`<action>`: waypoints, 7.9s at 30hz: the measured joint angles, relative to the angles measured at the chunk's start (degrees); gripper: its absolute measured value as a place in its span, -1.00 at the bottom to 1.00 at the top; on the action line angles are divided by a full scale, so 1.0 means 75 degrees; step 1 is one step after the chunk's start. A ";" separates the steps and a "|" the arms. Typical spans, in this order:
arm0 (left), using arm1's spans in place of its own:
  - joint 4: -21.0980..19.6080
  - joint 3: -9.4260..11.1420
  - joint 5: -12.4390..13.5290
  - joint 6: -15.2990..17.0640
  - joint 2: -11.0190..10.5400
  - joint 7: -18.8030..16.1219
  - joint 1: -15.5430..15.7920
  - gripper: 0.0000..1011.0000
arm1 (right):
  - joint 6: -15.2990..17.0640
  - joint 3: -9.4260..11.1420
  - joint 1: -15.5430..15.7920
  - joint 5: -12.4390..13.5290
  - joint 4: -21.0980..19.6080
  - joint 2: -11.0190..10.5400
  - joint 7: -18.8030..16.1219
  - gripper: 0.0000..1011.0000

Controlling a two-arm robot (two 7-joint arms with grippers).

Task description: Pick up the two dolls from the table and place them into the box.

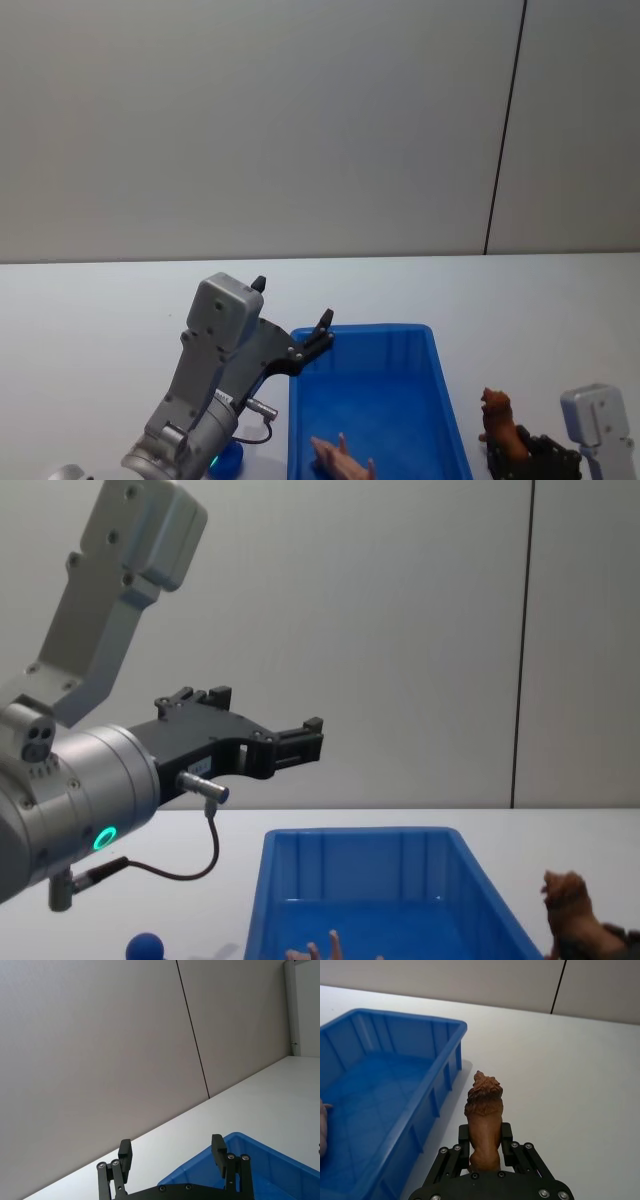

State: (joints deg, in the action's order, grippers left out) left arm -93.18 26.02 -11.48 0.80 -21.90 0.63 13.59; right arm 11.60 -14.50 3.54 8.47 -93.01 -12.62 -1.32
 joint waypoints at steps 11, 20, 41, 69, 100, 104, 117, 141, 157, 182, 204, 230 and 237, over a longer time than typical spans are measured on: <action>0.0000 0.0000 0.0000 0.0000 0.0000 0.0000 0.0000 0.98 | -0.0404 0.0014 -0.0019 -0.0268 -0.0400 -0.0019 -0.0084 -0.31; 0.0000 0.0000 0.0000 0.0000 0.0001 0.0000 0.0000 0.98 | -0.0774 0.0000 -0.0259 -0.0390 -0.0568 0.0038 -0.0584 -0.31; 0.0000 0.0000 0.0000 0.0000 0.0000 0.0000 0.0000 0.98 | -0.1033 -0.0290 -0.1523 -0.0502 0.0730 0.0747 -0.2172 -0.08; 0.0000 0.0000 0.0000 0.0000 0.0001 -0.0001 0.0000 0.98 | -0.1284 -0.0242 -0.1465 -0.0540 0.0703 0.0714 -0.1453 0.98; -0.0027 -0.0017 -0.0036 0.0062 -0.0019 0.0001 -0.0035 0.98 | -0.1437 0.0150 -0.0534 -0.0005 -0.0125 0.0141 -0.0208 0.98; -0.0075 -0.0042 -0.0116 0.0188 -0.0055 -0.0031 -0.0076 0.98 | -0.1440 0.0163 -0.0506 0.0009 -0.0148 0.0123 -0.0175 0.98; -0.0347 -0.0212 -0.0596 0.0930 -0.0304 -0.0425 -0.0391 0.98 | -0.1449 0.0183 -0.0456 0.0039 -0.0185 0.0094 -0.0111 0.98; -0.0513 -0.0576 -0.1487 0.2077 -0.0805 -0.0755 -0.0922 0.98 | -0.1448 0.0192 -0.0435 0.0053 -0.0204 0.0081 -0.0083 0.98; 0.0210 -0.0639 -0.1948 0.2093 -0.0689 -0.0355 -0.0913 0.98 | -0.1448 0.0192 -0.0434 0.0051 -0.0204 0.0082 -0.0083 0.98; 0.0935 -0.0671 -0.2240 0.1487 -0.0480 0.0243 -0.0828 -0.29 | -0.1448 0.0192 -0.0434 0.0051 -0.0203 0.0081 -0.0084 0.98; 0.0513 -0.0751 -0.2134 0.0628 -0.0421 0.0715 -0.0754 -0.58 | -0.1448 0.0192 -0.0433 0.0051 -0.0203 0.0082 -0.0084 0.98; 0.0800 -0.0551 -0.1951 -0.0164 0.0177 0.2904 0.0031 -0.71 | -0.1448 0.0192 -0.0434 0.0051 -0.0203 0.0082 -0.0084 0.98; 0.0959 -0.0466 -0.1917 -0.0294 0.0366 0.3264 0.0223 -0.71 | -0.1448 0.0192 -0.0433 0.0051 -0.0203 0.0081 -0.0084 0.98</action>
State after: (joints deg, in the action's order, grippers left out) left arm -85.98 22.53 -25.86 -1.41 -19.15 25.11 15.26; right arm 0.74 -13.06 0.28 8.85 -94.53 -12.01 -1.95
